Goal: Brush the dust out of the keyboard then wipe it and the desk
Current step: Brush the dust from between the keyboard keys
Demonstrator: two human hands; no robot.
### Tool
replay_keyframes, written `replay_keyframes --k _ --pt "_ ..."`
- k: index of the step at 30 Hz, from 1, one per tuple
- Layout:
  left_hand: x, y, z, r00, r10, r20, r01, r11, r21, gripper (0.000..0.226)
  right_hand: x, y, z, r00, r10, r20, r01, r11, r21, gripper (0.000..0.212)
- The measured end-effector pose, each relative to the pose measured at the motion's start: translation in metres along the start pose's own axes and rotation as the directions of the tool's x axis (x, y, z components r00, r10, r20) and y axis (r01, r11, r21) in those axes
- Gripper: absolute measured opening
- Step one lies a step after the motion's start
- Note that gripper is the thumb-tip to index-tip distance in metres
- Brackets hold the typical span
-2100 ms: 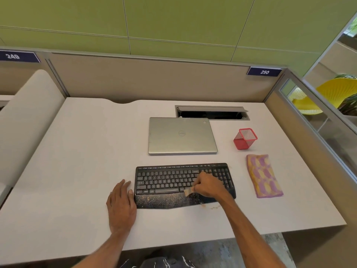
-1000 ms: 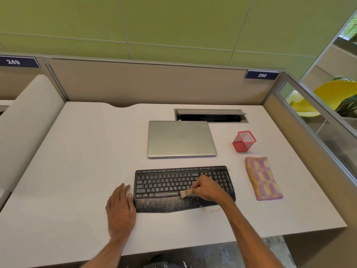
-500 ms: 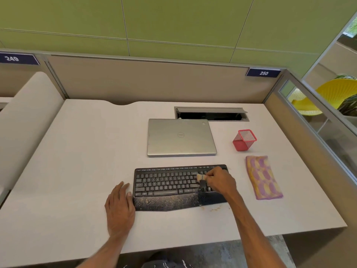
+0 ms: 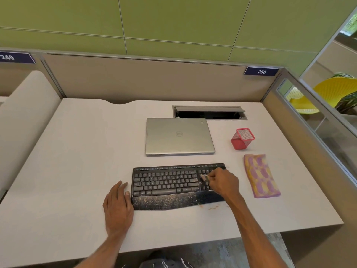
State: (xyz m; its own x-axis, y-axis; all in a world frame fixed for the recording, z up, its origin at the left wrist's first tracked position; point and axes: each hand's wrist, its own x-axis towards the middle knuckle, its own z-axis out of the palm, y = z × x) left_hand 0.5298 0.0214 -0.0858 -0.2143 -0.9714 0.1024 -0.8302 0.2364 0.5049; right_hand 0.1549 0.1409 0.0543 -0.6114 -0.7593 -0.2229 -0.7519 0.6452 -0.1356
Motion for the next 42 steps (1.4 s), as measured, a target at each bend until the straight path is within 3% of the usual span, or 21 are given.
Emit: replay_keyframes --k 6,8,12,14,19,21,25,27,36,40,42 --pt "0.001 0.002 -0.001 1.0 -0.003 -0.009 0.002 1.0 -0.012 0.049 -0.007 -0.007 -0.001 0.945 -0.147 0.292 0.118 0.986 0.115 0.018" --pt "0.001 0.001 -0.001 1.0 0.001 -0.01 -0.001 1.0 -0.014 0.05 -0.009 -0.005 -0.005 0.958 -0.127 0.256 0.089 0.984 0.156 0.018" --pt "0.0 0.002 -0.001 1.0 0.004 -0.012 -0.004 1.0 -0.015 0.049 -0.009 0.003 -0.003 0.999 -0.038 -0.032 0.04 0.995 0.086 0.02" --pt "0.0 0.002 -0.001 1.0 0.004 -0.013 -0.004 1.0 -0.017 0.05 -0.009 0.004 0.003 0.998 -0.067 -0.007 0.067 0.997 0.047 0.022" --pt "0.001 0.003 -0.001 1.0 -0.003 -0.016 0.003 1.0 -0.018 0.049 -0.007 -0.001 0.001 0.955 -0.148 0.258 0.134 0.988 0.07 0.017" --pt "0.0 0.003 -0.001 1.0 -0.004 -0.019 0.003 1.0 -0.016 0.049 -0.005 0.0 -0.005 0.942 -0.147 0.302 0.132 0.989 0.069 0.016" --pt "0.001 0.002 -0.001 1.0 0.002 -0.014 -0.002 1.0 -0.018 0.049 -0.003 0.005 -0.013 0.995 -0.083 0.06 0.079 0.994 0.07 0.021" --pt "0.0 0.002 -0.001 1.0 -0.004 -0.015 0.004 1.0 -0.018 0.049 -0.003 0.002 -0.009 0.997 -0.068 0.034 0.066 0.995 0.069 0.021" --pt "0.0 0.002 -0.002 1.0 -0.004 -0.028 0.003 1.0 -0.017 0.047 -0.007 -0.005 -0.008 0.902 -0.145 0.406 0.138 0.989 0.046 0.019" --pt "0.0 0.004 -0.001 0.999 0.001 -0.033 -0.001 1.0 -0.016 0.047 -0.009 0.001 -0.011 0.991 -0.012 0.134 -0.007 0.99 0.14 0.017" --pt "-0.001 0.003 -0.002 0.999 0.006 -0.041 -0.006 1.0 -0.011 0.046 -0.01 0.0 -0.007 0.997 0.05 0.066 -0.059 0.987 0.147 0.016"
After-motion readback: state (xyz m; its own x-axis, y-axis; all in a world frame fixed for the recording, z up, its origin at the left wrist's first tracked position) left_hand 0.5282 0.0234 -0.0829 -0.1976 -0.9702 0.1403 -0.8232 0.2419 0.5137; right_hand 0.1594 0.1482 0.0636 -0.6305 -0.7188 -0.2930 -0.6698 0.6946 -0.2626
